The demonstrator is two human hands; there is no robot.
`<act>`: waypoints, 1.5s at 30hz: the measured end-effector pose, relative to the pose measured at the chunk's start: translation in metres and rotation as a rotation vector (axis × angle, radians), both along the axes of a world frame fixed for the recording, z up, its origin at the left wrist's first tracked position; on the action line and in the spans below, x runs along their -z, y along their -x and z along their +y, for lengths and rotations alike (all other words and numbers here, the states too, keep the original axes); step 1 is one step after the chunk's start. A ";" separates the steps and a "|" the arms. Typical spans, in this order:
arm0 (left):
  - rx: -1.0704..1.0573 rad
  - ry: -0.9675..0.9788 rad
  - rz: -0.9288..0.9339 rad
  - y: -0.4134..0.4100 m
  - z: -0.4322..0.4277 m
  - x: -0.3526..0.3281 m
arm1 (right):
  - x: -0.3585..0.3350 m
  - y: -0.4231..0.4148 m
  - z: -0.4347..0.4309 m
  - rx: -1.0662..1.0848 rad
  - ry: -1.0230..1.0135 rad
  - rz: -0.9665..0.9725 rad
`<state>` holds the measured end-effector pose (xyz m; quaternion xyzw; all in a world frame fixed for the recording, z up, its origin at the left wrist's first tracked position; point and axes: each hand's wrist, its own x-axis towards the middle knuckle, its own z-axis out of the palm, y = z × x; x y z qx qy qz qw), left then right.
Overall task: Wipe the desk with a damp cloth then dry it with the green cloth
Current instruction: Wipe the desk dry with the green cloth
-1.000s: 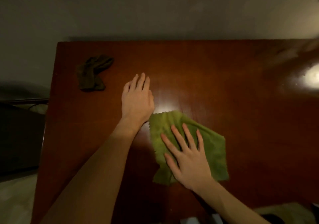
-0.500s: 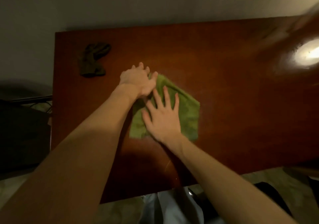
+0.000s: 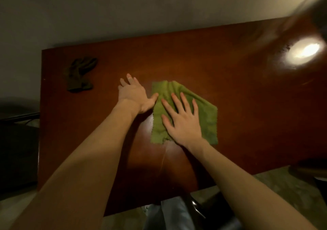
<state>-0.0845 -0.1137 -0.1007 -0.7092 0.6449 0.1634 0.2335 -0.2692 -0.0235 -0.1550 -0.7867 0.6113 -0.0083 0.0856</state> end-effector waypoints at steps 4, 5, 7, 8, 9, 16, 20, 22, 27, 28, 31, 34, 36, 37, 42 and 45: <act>-0.007 0.048 0.017 0.001 0.007 0.008 | -0.002 0.003 0.036 0.000 0.011 -0.001; -0.004 0.055 0.016 0.001 0.010 0.010 | -0.004 0.004 0.058 -0.014 0.001 -0.005; -0.009 0.067 0.022 0.001 0.013 0.012 | -0.005 0.004 0.097 -0.030 -0.056 -0.009; -0.020 0.078 0.032 0.000 0.015 0.012 | -0.005 0.005 0.107 -0.036 -0.072 -0.005; -0.024 0.094 0.037 0.000 0.014 0.013 | -0.005 0.006 0.108 -0.048 -0.070 -0.004; 0.004 0.144 0.000 -0.007 0.011 0.014 | 0.002 0.015 -0.003 0.095 0.032 -0.032; 0.008 0.155 -0.017 -0.005 0.013 0.016 | 0.001 0.018 0.024 0.084 0.041 -0.006; 0.014 0.167 -0.019 -0.007 0.013 0.015 | -0.002 0.034 0.072 0.071 0.022 -0.005; -0.004 0.206 -0.017 -0.004 0.015 0.016 | -0.003 0.080 0.114 0.094 -0.025 -0.010; -0.007 0.216 -0.020 -0.003 0.015 0.018 | -0.001 0.088 0.102 0.103 -0.016 -0.007; -0.009 0.226 -0.016 0.001 0.018 0.022 | 0.007 0.116 0.038 0.246 0.030 0.018; -0.027 0.220 0.008 0.003 0.024 0.027 | 0.008 0.133 -0.011 0.382 0.027 0.022; -0.032 0.211 0.010 0.005 0.026 0.030 | 0.008 0.128 -0.005 0.300 0.033 0.051; -0.026 0.208 0.003 0.005 0.025 0.030 | 0.005 0.122 0.011 0.234 0.031 0.057; -0.015 0.160 -0.011 0.008 0.026 0.023 | -0.003 0.024 0.146 -0.014 -0.129 -0.004; -0.002 0.146 -0.023 0.008 0.025 0.024 | 0.001 -0.060 0.181 -0.156 -0.175 -0.097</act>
